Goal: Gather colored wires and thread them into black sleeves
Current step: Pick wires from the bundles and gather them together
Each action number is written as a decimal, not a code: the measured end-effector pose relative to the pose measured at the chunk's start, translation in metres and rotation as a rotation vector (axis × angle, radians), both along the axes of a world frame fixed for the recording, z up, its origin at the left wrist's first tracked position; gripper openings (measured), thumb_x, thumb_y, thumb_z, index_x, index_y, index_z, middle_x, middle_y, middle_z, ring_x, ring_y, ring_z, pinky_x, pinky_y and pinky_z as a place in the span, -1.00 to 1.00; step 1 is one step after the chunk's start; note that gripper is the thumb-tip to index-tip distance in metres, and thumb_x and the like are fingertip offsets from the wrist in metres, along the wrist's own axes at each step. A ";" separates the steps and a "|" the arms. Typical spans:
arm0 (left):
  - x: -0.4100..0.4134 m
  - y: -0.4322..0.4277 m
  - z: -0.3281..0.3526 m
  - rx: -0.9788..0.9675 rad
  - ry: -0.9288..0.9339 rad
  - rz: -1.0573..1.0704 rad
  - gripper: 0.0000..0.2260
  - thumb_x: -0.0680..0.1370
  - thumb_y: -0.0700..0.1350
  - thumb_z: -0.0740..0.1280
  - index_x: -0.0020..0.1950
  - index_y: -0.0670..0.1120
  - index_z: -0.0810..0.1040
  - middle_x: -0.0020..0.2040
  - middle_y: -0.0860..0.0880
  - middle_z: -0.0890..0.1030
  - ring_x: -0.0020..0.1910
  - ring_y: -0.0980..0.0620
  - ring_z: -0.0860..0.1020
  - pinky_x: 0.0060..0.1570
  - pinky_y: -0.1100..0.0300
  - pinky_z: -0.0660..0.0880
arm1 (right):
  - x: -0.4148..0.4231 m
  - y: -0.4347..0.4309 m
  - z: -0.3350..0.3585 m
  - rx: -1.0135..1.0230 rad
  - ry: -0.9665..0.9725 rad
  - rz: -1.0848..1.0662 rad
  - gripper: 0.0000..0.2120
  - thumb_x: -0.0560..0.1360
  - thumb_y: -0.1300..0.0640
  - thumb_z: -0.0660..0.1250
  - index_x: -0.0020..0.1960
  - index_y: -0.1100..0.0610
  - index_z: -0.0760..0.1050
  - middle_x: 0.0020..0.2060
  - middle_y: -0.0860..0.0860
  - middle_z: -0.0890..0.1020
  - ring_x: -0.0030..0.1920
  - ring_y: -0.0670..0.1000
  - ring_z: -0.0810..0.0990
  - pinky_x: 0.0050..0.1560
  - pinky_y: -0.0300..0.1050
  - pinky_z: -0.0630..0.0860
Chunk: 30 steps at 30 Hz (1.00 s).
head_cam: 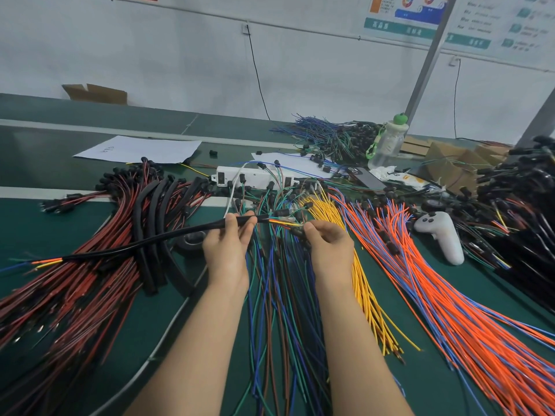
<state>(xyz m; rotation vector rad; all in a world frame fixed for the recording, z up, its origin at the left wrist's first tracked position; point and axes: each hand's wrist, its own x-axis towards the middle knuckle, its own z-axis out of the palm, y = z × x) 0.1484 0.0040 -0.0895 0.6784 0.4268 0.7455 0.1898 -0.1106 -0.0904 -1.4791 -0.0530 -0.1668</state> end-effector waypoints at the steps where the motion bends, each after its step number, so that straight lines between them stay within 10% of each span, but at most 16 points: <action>1: 0.000 0.000 0.000 0.002 -0.004 -0.001 -0.85 0.63 -0.20 0.18 -0.10 -0.23 0.43 -0.11 -0.18 0.60 -0.28 0.13 0.66 -0.20 0.38 0.56 | 0.001 0.000 -0.001 -0.008 0.001 -0.016 -0.89 0.50 0.24 0.38 -0.17 0.08 0.55 -0.25 -0.04 0.62 -0.21 -0.11 0.57 -0.25 -0.44 0.44; 11: 0.004 -0.004 -0.002 0.068 -0.005 -0.010 -0.83 0.63 -0.19 0.16 -0.12 -0.19 0.44 -0.13 -0.14 0.62 -0.28 0.14 0.66 -0.23 0.39 0.54 | 0.000 0.007 -0.002 0.013 -0.017 -0.025 -0.83 0.49 0.27 0.39 -0.24 0.08 0.55 -0.24 0.05 0.65 -0.17 0.02 0.62 -0.11 -0.20 0.50; 30: 0.002 -0.008 -0.002 0.048 -0.028 -0.038 -0.84 0.63 -0.20 0.17 -0.09 -0.22 0.45 -0.15 -0.12 0.64 -0.24 0.12 0.66 -0.23 0.39 0.53 | -0.002 0.010 -0.002 -0.015 -0.002 0.077 -0.91 0.50 0.20 0.39 -0.17 0.07 0.58 -0.25 -0.12 0.63 -0.20 -0.22 0.57 -0.29 -0.52 0.42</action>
